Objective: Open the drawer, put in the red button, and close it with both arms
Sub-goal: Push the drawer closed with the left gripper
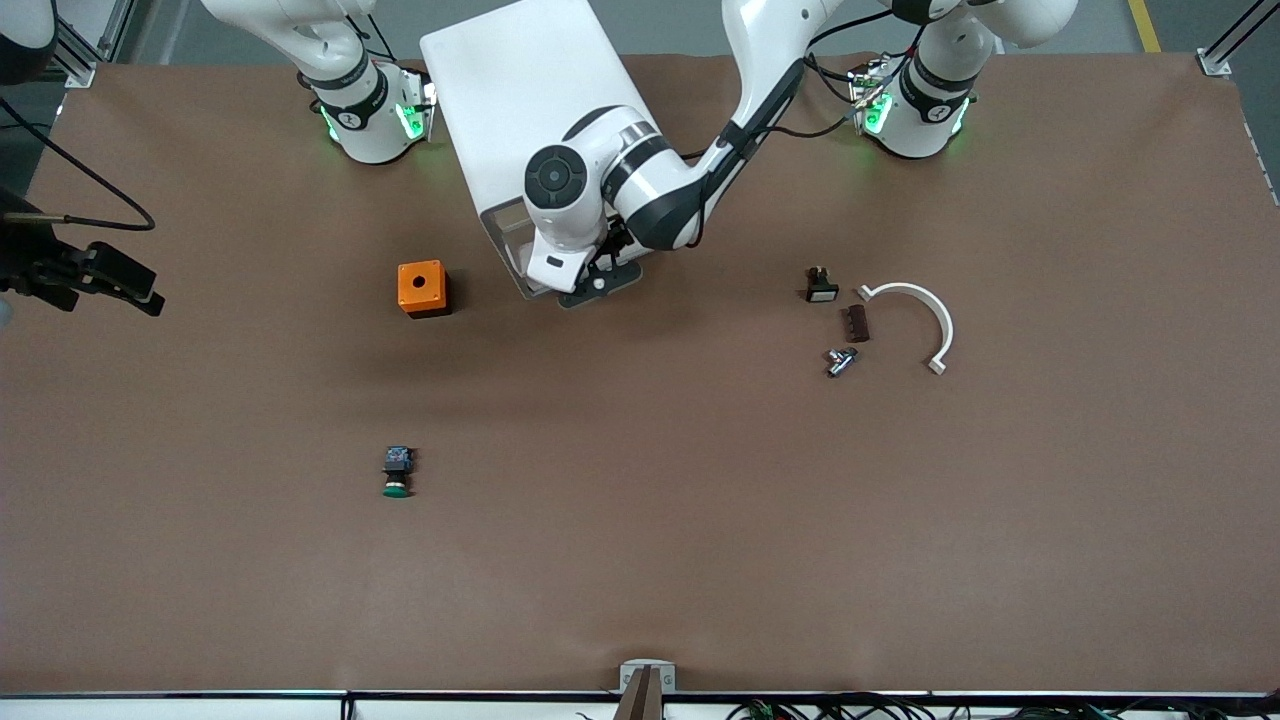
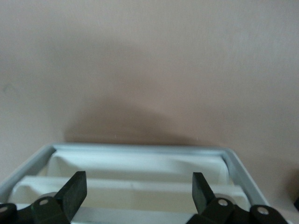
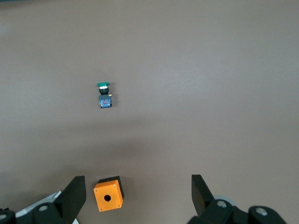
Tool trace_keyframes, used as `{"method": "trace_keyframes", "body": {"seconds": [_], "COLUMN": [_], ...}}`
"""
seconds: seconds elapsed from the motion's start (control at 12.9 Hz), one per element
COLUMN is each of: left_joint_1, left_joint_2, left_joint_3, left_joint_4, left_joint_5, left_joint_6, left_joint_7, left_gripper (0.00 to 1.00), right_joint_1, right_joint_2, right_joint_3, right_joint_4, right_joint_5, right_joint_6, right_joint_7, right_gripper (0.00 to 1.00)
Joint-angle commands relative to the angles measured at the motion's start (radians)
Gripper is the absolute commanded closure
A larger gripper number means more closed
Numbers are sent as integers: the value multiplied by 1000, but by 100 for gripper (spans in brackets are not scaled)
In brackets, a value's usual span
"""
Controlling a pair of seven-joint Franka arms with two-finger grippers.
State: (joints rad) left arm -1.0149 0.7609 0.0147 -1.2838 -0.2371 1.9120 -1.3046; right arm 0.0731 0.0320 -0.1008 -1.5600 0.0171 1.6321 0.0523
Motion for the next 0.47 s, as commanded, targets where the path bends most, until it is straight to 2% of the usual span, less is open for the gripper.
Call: {"method": "trace_keyframes", "body": {"seconds": [0.0, 0.39], "left_joint_1": [-1, 10], "left_joint_2": [-15, -17], "left_joint_3": [-36, -27], "left_joint_4": [-15, -14], "left_joint_5": [4, 19], "left_joint_6": [-1, -4], "left_joint_7": [-48, -59], "left_gripper": [1, 1], "right_joint_1": [-15, -27], "right_joint_2": [-17, -18], "right_joint_3": [7, 7], "right_joint_4": [0, -5], "right_joint_5": [9, 14], "right_joint_6": [-27, 2], "right_joint_7": [-5, -8], "right_gripper": [0, 0]}}
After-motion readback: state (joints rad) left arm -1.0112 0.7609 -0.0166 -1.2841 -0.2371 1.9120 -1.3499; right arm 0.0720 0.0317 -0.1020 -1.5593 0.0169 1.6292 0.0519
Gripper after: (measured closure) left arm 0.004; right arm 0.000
